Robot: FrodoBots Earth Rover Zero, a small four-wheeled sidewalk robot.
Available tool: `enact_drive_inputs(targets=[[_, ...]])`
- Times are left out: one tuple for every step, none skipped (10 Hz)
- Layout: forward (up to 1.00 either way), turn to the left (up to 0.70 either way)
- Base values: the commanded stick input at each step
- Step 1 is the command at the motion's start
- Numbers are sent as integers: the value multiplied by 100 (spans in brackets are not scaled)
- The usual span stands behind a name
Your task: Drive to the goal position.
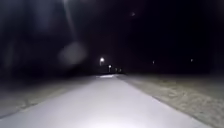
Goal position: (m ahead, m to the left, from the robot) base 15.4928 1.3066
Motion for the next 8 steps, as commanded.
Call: enact_drive_inputs(targets=[[70, 0], [70, 0], [70, 0], [70, 0], [70, 0], [70, 0], [70, 0], [70, 0]])
